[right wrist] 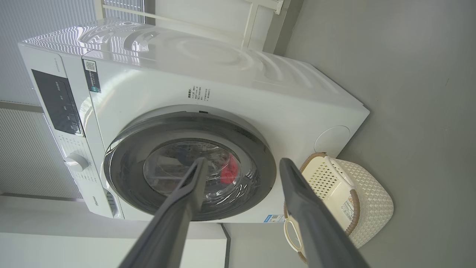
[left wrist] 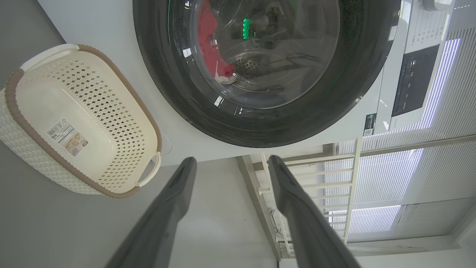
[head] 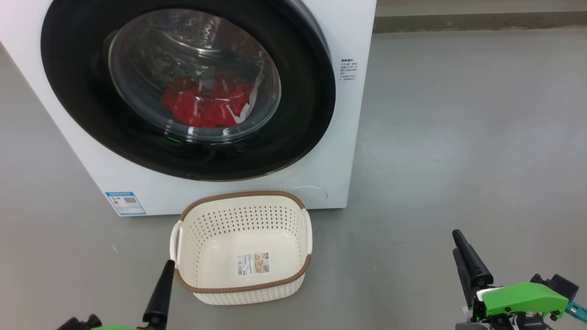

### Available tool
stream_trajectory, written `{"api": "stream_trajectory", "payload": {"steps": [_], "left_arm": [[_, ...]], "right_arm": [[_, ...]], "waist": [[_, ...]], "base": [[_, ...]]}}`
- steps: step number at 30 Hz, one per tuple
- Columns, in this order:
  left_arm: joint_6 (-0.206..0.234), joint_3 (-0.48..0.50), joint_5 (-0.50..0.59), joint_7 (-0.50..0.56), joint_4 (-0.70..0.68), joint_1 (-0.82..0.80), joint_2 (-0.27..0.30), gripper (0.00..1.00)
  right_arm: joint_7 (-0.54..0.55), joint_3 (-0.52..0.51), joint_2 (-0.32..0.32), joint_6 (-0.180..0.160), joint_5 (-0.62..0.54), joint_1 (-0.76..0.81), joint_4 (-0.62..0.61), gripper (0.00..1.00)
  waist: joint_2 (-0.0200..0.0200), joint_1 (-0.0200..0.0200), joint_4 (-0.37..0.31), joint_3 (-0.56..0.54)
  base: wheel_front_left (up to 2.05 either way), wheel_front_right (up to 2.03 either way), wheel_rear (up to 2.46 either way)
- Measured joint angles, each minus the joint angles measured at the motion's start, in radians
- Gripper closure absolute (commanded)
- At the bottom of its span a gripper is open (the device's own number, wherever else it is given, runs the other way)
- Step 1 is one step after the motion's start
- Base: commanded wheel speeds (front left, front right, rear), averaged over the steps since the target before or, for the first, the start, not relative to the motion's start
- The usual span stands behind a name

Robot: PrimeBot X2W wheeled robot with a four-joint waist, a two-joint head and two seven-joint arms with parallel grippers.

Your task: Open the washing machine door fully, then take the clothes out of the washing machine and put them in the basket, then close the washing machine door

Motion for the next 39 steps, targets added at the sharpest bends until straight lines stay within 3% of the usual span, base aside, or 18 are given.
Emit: {"api": "stream_trajectory", "payload": {"steps": [23,39], "left_arm": [[0.036,-0.063,0.351,-0.063,-0.042,-0.044,0.003,0.0],[0.088,-0.093,0.613,-0.109,-0.063,-0.079,0.004,0.0]], "right_arm": [[-0.068,0.021,0.001,0.0,-0.351,-0.053,-0.01,0.0],[-0.114,0.051,-0.001,0.0,-0.581,-0.081,-0.038,0.0]], "waist": [[0.0,0.0,-0.005,-0.003],[0.0001,0.0,-0.007,-0.004]], "base": [[0.0,0.0,0.0],[0.0,0.0,0.0]]}}
